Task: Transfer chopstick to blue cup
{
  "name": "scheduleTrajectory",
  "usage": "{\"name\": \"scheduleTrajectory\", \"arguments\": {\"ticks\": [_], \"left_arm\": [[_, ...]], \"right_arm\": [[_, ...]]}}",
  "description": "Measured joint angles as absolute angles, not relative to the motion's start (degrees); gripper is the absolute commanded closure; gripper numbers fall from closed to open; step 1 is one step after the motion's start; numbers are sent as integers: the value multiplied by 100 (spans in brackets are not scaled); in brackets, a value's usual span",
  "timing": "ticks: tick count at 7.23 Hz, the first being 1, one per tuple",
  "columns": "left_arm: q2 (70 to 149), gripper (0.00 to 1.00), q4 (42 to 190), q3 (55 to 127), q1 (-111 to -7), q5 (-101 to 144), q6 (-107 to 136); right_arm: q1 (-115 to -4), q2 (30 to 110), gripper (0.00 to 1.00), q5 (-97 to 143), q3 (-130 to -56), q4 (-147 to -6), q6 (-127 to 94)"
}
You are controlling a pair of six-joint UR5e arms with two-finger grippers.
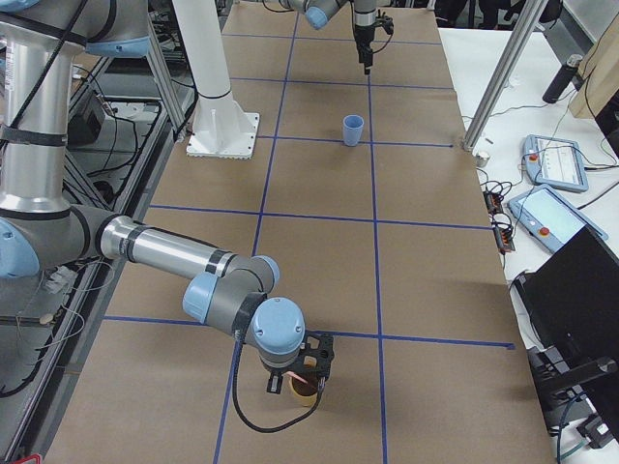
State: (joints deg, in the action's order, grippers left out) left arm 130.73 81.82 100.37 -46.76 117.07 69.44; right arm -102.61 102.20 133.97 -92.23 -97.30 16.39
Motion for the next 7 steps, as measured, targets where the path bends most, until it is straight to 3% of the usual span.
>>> {"name": "scheduleTrajectory", "arguments": {"ticks": [3, 7], "left_arm": [[13070, 1, 8181, 10055, -4681, 11715, 6945], [13069, 1, 8183, 10059, -4683, 11723, 6950]], "right_arm": [[-10274, 10219, 100, 13395, -9287, -9730, 1659], [-10374, 10232, 100, 13370, -9929, -10368, 1719]]}}
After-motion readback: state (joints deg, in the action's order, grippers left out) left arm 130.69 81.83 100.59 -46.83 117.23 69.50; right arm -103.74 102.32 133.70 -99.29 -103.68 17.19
